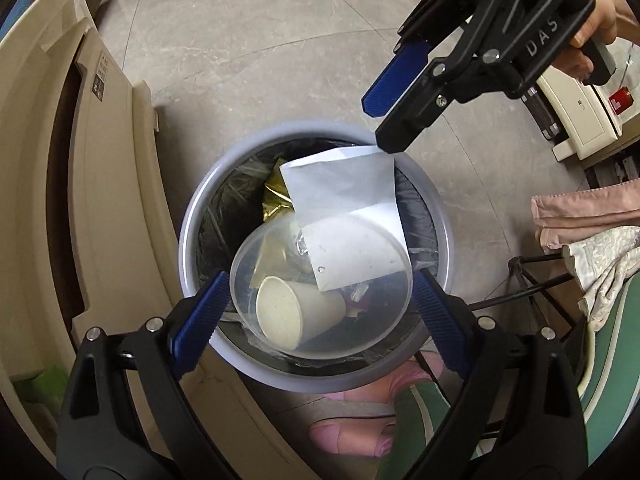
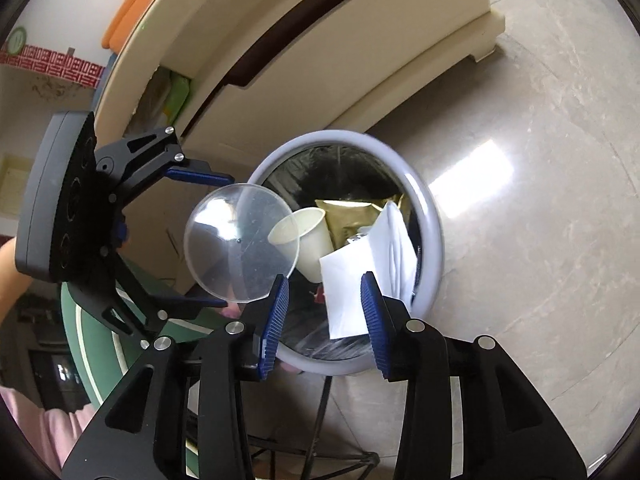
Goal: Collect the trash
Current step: 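Carry the paper and clear lid over the bin and open both tools, then return both tools to the table toward the tissue and orange lid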
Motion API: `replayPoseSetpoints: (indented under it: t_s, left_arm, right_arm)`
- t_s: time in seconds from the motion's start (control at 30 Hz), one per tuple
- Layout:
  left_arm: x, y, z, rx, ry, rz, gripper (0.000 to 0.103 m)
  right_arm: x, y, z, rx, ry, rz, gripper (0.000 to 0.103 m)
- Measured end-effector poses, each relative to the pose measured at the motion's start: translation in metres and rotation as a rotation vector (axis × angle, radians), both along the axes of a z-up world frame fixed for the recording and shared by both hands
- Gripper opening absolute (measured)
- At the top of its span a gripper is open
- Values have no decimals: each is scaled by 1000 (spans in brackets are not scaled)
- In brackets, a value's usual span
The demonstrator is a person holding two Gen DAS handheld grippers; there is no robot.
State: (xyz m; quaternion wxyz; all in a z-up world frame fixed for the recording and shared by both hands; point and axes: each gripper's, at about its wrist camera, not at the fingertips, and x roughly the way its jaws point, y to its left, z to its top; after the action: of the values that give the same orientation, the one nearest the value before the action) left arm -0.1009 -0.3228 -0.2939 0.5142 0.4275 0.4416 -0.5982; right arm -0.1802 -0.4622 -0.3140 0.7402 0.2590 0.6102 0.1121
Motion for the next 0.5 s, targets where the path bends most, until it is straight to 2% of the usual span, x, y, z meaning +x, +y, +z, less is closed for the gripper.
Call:
replayPoseSetpoints:
  t_s: [0.13, 0.23, 0.37, 0.5]
  left_arm:
    - [2, -1, 5, -16, -5, 16, 89]
    - [6, -1, 19, -49, -5, 35, 89]
    - [20, 9, 60, -155, 5, 79, 89]
    - [60, 38, 119, -272, -17, 181, 89]
  right_arm:
    - [3, -10, 7, 3, -19, -26, 40]
    - [5, -15, 24, -9, -54, -31, 40]
    - [19, -20, 62, -37, -136, -16, 40]
    - [51, -19, 113, -68, -254, 17, 50]
